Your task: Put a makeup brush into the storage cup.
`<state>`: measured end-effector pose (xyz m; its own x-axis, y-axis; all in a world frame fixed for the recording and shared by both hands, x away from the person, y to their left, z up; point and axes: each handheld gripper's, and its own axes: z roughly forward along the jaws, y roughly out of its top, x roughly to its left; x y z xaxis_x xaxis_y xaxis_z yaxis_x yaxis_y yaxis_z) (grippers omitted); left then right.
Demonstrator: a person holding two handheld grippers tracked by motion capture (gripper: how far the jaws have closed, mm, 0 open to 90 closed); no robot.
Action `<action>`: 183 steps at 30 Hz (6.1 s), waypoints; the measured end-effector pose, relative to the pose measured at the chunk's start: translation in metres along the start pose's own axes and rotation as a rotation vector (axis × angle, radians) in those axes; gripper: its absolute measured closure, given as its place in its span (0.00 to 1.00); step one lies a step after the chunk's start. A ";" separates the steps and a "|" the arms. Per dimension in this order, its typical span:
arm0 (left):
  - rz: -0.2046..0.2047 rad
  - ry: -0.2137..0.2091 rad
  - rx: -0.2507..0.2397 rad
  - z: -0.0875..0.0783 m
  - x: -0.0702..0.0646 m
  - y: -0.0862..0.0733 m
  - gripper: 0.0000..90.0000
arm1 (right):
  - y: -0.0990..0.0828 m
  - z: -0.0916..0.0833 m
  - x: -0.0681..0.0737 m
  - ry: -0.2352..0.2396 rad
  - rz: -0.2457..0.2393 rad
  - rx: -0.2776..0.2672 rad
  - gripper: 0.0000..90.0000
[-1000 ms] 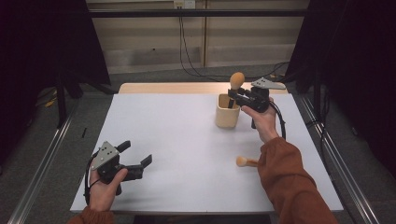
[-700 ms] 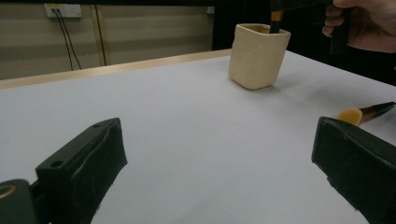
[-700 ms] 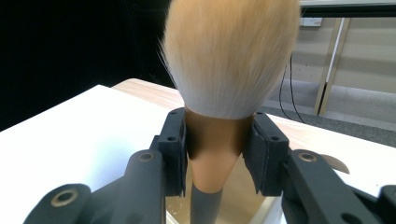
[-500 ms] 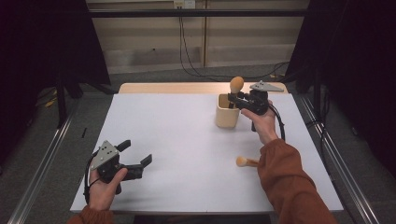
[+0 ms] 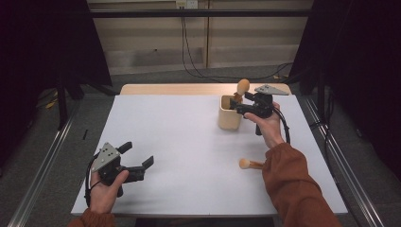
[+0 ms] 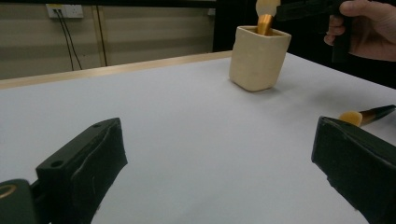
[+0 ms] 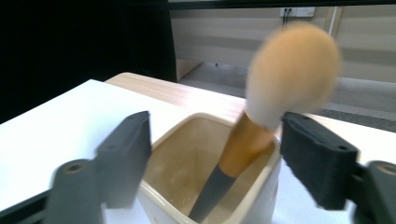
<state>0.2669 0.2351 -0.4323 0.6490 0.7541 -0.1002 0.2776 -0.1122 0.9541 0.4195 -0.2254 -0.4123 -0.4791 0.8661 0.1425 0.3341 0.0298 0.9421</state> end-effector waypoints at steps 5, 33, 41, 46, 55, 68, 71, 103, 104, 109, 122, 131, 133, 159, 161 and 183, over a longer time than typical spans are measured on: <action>0.000 0.005 0.002 -0.001 -0.001 0.000 0.03 | -0.004 -0.007 0.002 -0.019 -0.007 -0.015 0.14; -0.012 0.063 -0.005 -0.025 -0.004 -0.007 0.04 | -0.028 -0.081 0.011 -0.014 -0.013 -0.021 0.00; -0.014 0.072 -0.012 -0.030 0.000 -0.010 0.04 | -0.043 -0.101 0.018 -0.022 -0.040 -0.026 0.00; -0.001 0.067 -0.011 -0.031 0.000 -0.010 0.04 | -0.048 -0.114 0.025 -0.023 -0.042 -0.042 0.00; -0.019 0.086 -0.021 -0.034 0.001 -0.010 0.04 | -0.066 -0.145 0.035 -0.038 -0.053 -0.052 0.00; -0.006 0.074 -0.023 -0.036 0.000 -0.011 0.03 | -0.091 -0.179 0.039 -0.060 -0.045 -0.029 0.00; -0.018 0.082 -0.023 -0.038 0.001 -0.011 0.03 | -0.094 -0.189 0.037 -0.078 -0.036 -0.037 0.01; -0.022 0.089 -0.028 -0.041 0.004 -0.011 0.03 | -0.087 -0.182 0.032 0.033 -0.039 -0.017 0.02; -0.023 0.091 -0.029 -0.041 0.004 -0.011 0.03 | -0.086 -0.180 0.033 0.037 -0.045 -0.017 0.02; -0.022 0.089 -0.029 -0.041 0.004 -0.011 0.03 | -0.081 -0.171 0.033 0.036 -0.063 -0.005 0.00; -0.029 0.089 -0.027 -0.040 0.004 -0.011 0.03 | -0.059 -0.145 0.025 0.012 -0.089 0.019 0.02; -0.022 0.092 -0.025 -0.040 0.004 -0.010 0.03 | -0.041 -0.138 0.017 0.052 -0.097 0.066 0.00; -0.018 0.091 -0.021 -0.040 0.004 -0.010 0.03 | -0.038 -0.135 0.016 0.066 -0.104 0.090 0.00; -0.018 0.096 -0.018 -0.040 0.007 -0.010 0.03 | -0.025 -0.108 0.010 0.239 -0.231 0.458 0.03; -0.016 0.102 -0.008 -0.040 0.007 -0.011 0.03 | -0.025 -0.107 0.010 0.251 -0.246 0.478 0.02; -0.007 0.093 -0.006 -0.039 0.005 -0.010 0.03 | -0.029 -0.092 0.010 0.332 -0.375 0.727 0.05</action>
<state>0.2395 0.2655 -0.4313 0.5783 0.8118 -0.0809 0.2778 -0.1026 0.9551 0.3303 -0.2632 -0.4103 -0.8343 0.5491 0.0499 0.4868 0.6910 0.5344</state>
